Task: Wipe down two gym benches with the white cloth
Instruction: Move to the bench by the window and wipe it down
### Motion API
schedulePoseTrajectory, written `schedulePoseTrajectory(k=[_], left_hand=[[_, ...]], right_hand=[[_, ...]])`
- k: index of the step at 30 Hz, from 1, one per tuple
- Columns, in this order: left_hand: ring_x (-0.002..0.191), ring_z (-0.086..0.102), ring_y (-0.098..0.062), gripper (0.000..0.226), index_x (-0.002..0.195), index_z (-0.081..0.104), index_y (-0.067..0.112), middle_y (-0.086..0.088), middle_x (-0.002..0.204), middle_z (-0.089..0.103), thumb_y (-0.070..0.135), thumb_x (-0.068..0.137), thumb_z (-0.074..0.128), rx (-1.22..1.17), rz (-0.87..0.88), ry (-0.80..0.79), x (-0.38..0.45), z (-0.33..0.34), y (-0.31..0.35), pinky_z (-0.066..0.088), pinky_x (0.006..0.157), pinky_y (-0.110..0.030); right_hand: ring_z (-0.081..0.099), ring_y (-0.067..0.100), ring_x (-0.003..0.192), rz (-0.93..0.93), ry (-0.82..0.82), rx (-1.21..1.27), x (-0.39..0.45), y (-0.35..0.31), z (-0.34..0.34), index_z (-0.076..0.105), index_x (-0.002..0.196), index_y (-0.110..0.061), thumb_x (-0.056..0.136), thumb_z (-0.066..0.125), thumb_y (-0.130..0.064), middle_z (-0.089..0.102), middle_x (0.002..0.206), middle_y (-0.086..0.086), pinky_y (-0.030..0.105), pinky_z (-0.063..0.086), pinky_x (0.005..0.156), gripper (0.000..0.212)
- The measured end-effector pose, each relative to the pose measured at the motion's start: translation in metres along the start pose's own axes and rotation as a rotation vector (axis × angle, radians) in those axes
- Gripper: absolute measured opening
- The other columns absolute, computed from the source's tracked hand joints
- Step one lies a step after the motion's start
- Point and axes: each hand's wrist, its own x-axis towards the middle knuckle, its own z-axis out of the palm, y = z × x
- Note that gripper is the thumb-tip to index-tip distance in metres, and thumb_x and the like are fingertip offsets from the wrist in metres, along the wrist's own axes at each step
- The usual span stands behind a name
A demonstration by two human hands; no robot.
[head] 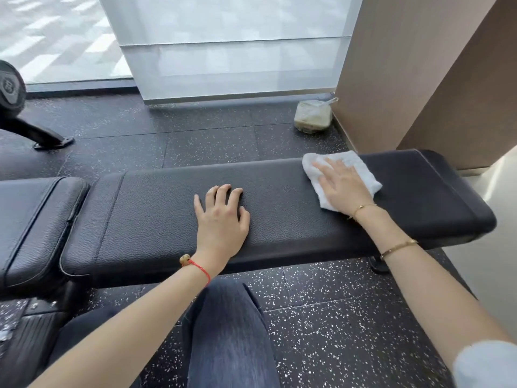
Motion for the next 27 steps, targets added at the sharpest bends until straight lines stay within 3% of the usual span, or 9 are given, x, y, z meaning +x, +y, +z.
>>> schedulePoseTrajectory(k=[4, 9, 12, 17, 21, 27], left_hand=[[0.132, 0.042, -0.028, 0.041, 0.13, 0.055, 0.022, -0.003, 0.14, 0.052, 0.031, 0.092, 0.047, 0.007, -0.004, 0.0, 0.0, 0.0, 0.001, 0.025, 0.113, -0.059], [0.132, 0.042, -0.028, 0.041, 0.13, 0.056, 0.021, -0.004, 0.14, 0.052, 0.03, 0.092, 0.049, -0.016, -0.008, 0.008, 0.0, 0.0, 0.001, 0.024, 0.114, -0.06], [0.133, 0.042, -0.028, 0.041, 0.131, 0.056, 0.021, -0.004, 0.14, 0.052, 0.031, 0.092, 0.049, -0.034, -0.004, 0.005, 0.0, 0.0, 0.0, 0.024, 0.114, -0.061], [0.133, 0.042, -0.028, 0.04, 0.13, 0.056, 0.02, -0.004, 0.14, 0.052, 0.031, 0.092, 0.049, -0.057, 0.001, 0.004, -0.001, 0.001, -0.002, 0.023, 0.115, -0.061], [0.136, 0.039, -0.027, 0.042, 0.133, 0.054, 0.021, -0.004, 0.143, 0.051, 0.032, 0.093, 0.047, -0.066, 0.006, -0.016, -0.001, 0.0, -0.002, 0.021, 0.116, -0.061], [0.137, 0.039, -0.023, 0.036, 0.128, 0.059, 0.018, 0.0, 0.138, 0.055, 0.024, 0.093, 0.05, -0.215, -0.016, -0.012, -0.002, -0.007, -0.004, 0.016, 0.119, -0.058]], right_hand=[[0.021, 0.027, 0.146, 0.178, 0.034, -0.029, 0.028, -0.002, -0.008, 0.032, 0.15, -0.029, 0.104, 0.025, -0.035, 0.027, 0.159, 0.005, 0.047, 0.01, 0.121, 0.047], [0.016, 0.028, 0.149, -0.127, -0.013, 0.0, -0.005, -0.065, 0.017, 0.033, 0.15, -0.03, 0.105, 0.028, -0.036, 0.025, 0.16, 0.001, 0.044, 0.005, 0.122, 0.046], [0.013, 0.025, 0.151, -0.23, -0.01, 0.024, -0.038, -0.057, 0.021, 0.032, 0.15, -0.033, 0.105, 0.031, -0.034, 0.025, 0.16, -0.002, 0.041, 0.003, 0.123, 0.046], [0.016, 0.024, 0.15, 0.056, 0.031, -0.007, -0.031, -0.005, 0.0, 0.03, 0.151, -0.032, 0.104, 0.029, -0.032, 0.023, 0.161, 0.0, 0.045, 0.005, 0.123, 0.047], [0.016, 0.026, 0.149, 0.147, 0.05, -0.036, -0.026, -0.021, 0.002, 0.029, 0.151, -0.031, 0.104, 0.028, -0.03, 0.022, 0.162, 0.0, 0.049, 0.005, 0.122, 0.047], [0.013, 0.027, 0.15, -0.159, 0.006, 0.009, -0.082, -0.086, 0.026, 0.031, 0.151, -0.033, 0.104, 0.032, -0.032, 0.025, 0.16, -0.002, 0.044, 0.003, 0.122, 0.047]])
